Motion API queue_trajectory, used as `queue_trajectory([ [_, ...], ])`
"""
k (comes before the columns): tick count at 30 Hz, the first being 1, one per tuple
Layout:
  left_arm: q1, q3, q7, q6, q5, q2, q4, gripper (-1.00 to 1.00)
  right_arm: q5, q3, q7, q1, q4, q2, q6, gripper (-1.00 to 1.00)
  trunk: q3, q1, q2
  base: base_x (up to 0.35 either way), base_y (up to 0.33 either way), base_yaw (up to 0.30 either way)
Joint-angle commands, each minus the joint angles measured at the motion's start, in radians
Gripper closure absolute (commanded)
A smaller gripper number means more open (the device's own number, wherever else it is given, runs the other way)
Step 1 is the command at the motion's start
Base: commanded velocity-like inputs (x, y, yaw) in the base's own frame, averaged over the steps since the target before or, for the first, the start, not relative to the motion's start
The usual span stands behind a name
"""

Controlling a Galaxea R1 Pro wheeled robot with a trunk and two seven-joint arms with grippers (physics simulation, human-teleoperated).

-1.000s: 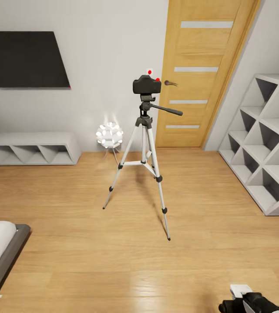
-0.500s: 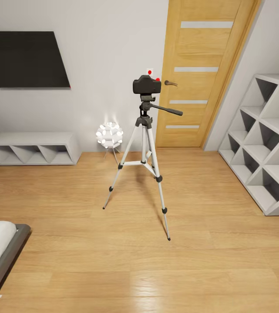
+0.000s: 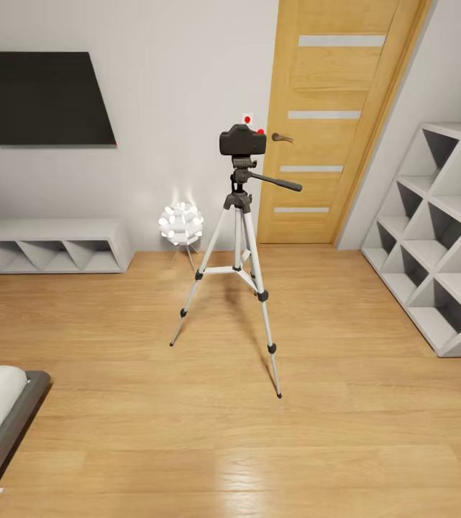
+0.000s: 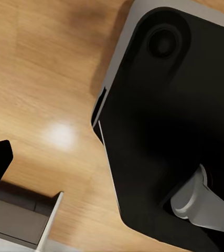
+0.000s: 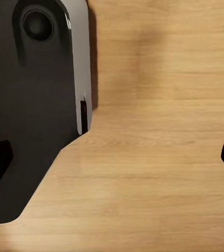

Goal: Attach the digital camera to the camera tripod in the bedroom.

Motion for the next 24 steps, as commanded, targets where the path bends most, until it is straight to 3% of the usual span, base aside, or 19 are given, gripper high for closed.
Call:
queue_trajectory([
  [1,-0.001,-0.008,0.003,0.004,0.008,0.000,0.000,-1.00,0.010,-0.009,0.002,-0.001,0.003,0.004,-0.007,-1.00,-0.002,0.000,-0.002,0.000,0.000,0.000],
  [9,0.000,-0.008,0.003,0.003,0.008,0.001,-0.001,-1.00,0.010,-0.009,0.000,0.000,0.004,0.030,-0.010,-1.00,-0.002,0.000,-0.002,0.000,0.000,0.000],
  [24,-0.001,-0.010,0.004,-0.040,0.005,-0.003,-0.005,-1.00,0.009,-0.010,-0.002,0.001,0.003,0.034,-0.015,-1.00,0.003,0.000,-0.002,0.000,0.000,0.000],
])
